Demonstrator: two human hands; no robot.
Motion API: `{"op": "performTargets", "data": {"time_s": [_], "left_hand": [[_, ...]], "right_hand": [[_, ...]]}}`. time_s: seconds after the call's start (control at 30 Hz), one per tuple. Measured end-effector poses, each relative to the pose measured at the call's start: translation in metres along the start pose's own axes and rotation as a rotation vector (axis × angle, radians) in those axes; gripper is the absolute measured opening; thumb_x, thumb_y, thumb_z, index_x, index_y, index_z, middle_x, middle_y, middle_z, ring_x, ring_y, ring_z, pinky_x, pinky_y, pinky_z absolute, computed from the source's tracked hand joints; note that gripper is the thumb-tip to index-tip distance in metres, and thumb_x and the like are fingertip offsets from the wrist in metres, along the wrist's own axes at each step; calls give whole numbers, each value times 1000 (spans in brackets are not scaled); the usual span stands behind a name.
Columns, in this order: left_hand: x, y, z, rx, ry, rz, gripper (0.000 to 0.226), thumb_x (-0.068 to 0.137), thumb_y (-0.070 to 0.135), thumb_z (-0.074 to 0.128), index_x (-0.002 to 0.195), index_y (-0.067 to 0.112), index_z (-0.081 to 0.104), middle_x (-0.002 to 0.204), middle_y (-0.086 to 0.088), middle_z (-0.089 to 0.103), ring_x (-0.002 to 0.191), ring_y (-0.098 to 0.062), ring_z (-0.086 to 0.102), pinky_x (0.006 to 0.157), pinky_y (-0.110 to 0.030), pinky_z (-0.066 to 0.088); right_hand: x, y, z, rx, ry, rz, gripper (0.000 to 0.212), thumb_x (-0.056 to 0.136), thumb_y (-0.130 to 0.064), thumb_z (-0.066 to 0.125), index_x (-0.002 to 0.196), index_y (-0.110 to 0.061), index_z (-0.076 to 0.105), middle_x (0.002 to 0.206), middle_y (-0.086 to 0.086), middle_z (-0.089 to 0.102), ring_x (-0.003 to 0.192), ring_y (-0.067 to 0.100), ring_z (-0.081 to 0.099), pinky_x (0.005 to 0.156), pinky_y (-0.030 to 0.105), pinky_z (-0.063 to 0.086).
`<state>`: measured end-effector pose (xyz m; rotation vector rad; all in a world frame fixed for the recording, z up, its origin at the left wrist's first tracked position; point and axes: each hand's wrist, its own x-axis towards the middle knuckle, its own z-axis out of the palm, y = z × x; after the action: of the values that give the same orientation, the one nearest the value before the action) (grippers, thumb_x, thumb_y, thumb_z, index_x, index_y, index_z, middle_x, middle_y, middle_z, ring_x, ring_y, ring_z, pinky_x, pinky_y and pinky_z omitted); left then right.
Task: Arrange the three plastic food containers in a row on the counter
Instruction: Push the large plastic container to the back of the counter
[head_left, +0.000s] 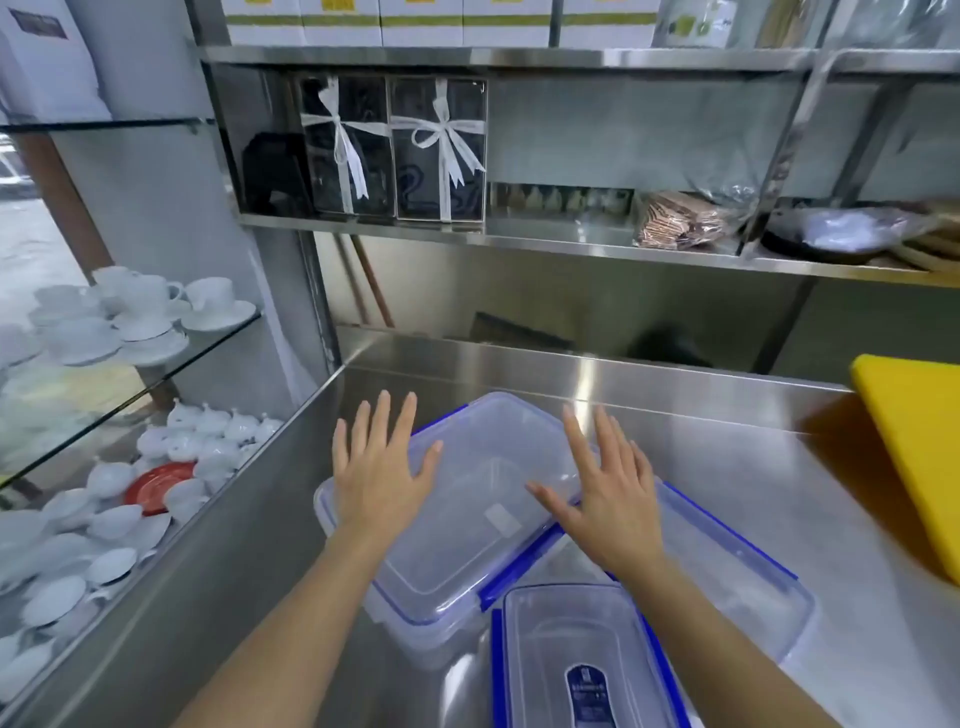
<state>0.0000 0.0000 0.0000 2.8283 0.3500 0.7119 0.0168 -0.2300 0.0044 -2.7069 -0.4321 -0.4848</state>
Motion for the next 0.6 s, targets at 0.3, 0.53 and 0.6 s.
{"op": "performTargets", "data": {"time_s": [0.3,0.53,0.6], "left_hand": [[-2,-27,22,85,-263,-148,67,88,63,26,145,29,20,156,-3,22,143,-20,17,117,-44,2],[1,-26,21,63,-346,-176,64,87,63,31,141,27,29,150,-3,34,136,-23,30,112,-44,21],[0,-26,21,67,-342,-185,64,86,63,31,140,28,29,149,-3,35,135,-25,31,110,-44,22]], "right_hand": [[-12,10,32,154,-388,132,69,84,-64,35,143,-34,14,158,1,-1,144,20,-2,115,45,20],[-12,7,28,184,-425,140,69,86,-61,34,144,-33,8,158,-2,-7,144,20,-8,114,46,21],[-13,7,29,215,-431,144,70,86,-60,35,144,-33,7,157,-2,-10,144,19,-10,114,45,21]]}}
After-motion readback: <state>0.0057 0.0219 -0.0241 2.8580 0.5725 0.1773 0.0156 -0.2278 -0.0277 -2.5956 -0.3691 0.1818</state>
